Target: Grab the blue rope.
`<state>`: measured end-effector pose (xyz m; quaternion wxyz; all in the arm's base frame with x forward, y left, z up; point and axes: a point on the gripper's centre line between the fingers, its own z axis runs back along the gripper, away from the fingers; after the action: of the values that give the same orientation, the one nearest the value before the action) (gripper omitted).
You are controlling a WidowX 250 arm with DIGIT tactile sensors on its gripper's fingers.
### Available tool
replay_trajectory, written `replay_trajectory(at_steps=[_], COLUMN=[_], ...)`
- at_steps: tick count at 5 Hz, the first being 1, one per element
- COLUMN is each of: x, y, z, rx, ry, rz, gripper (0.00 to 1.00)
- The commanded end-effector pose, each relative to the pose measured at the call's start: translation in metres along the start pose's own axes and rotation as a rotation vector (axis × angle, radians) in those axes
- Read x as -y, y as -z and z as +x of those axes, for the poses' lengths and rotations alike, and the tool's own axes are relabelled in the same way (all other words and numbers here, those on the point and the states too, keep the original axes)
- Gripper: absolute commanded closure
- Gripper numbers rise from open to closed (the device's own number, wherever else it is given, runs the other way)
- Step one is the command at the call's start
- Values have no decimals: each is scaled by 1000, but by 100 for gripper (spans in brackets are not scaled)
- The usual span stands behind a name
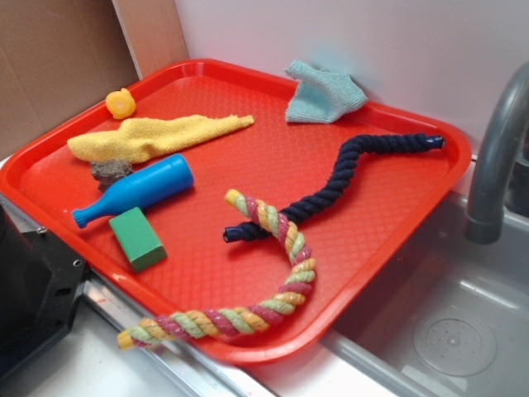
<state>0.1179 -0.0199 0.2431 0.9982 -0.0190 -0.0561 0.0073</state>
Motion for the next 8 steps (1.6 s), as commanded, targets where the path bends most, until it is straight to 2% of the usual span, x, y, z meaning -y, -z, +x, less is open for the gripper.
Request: replay_trajectory(at_steps=[1,2,4,5,6,7,8], x=[0,34,46,50,52,62,71], y=[0,42,119,157,181,200,198], z=[0,45,131,161,176,193,199], rx=[0,85,69,86,70,33,87], ry=[0,168,334,301,98,76,111], rz=[0,0,67,67,6,60,34], gripper=[0,0,0,0,0,0,0])
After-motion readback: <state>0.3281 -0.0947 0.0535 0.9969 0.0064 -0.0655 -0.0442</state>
